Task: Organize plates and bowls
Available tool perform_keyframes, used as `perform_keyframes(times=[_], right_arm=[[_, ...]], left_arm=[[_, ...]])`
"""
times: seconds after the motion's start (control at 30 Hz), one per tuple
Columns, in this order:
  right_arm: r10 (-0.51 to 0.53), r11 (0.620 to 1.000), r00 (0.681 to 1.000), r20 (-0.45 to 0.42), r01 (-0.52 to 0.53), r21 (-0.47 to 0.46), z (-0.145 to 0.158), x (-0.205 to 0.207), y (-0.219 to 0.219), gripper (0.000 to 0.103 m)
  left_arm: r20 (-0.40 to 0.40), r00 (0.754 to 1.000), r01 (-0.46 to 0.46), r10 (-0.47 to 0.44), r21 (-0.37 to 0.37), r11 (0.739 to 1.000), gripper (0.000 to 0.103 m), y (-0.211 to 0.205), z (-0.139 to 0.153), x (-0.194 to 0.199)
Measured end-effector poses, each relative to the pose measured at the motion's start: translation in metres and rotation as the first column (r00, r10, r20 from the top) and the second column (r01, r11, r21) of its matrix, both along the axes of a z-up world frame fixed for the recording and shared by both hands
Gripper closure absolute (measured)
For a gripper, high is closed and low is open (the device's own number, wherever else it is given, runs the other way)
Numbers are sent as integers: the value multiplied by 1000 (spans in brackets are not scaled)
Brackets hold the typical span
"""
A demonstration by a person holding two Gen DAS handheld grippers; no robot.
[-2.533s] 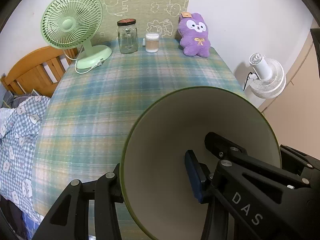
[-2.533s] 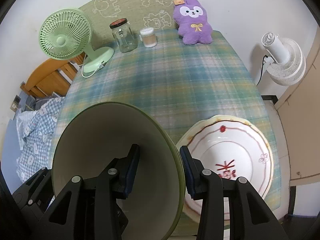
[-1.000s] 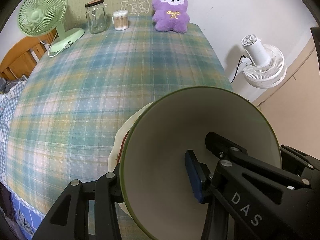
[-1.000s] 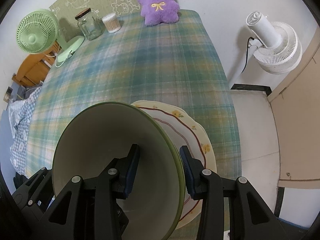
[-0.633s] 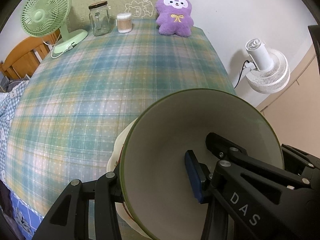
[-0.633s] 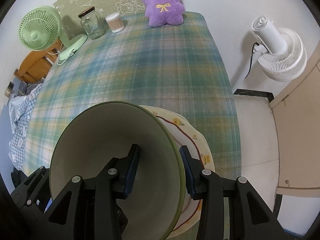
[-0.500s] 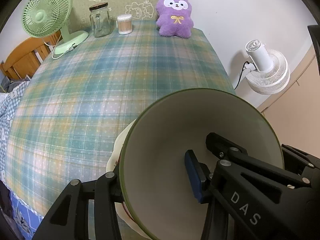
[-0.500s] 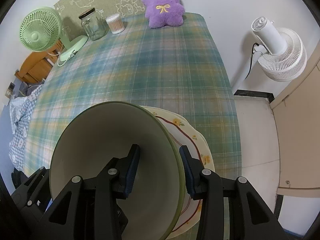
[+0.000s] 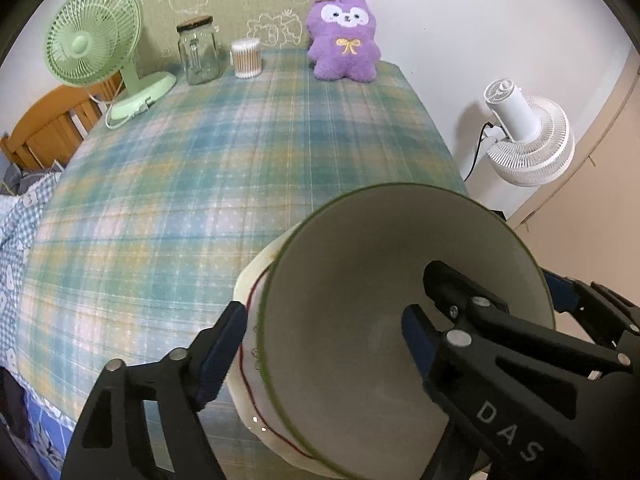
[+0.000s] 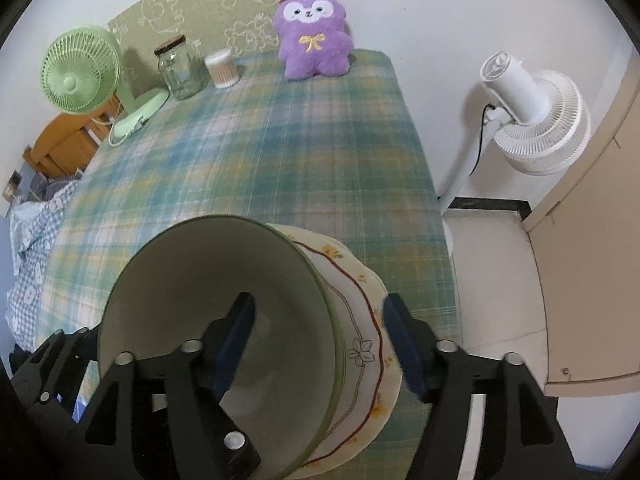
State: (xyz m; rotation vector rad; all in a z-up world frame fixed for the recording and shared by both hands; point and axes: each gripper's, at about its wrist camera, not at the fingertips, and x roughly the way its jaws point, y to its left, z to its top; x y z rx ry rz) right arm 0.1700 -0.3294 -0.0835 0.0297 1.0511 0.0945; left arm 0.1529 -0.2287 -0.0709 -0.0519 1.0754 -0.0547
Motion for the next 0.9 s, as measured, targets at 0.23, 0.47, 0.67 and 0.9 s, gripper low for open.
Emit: perform_keyframes(times=[0.23,0.47,0.67,0.9], right_arm=[[-32,999,998,54,33,-25,20,-17,10,24],[-110,990,985,132,121,-76,43,-36,33,24],[-179,977,964,197,198,-83,64,-57,65,24],[-199,972,946,257,224,-72,74,-77,110,24]], left_arm=[[40,999,23,-23,5,1000,18,14,15,-7],[121,988,98,-100,19,995,18,40,40,-20],[164,977,134,-133,5,991,17,78,58,-29],[229,963,137,-139,27,990,17,129,70,-42]])
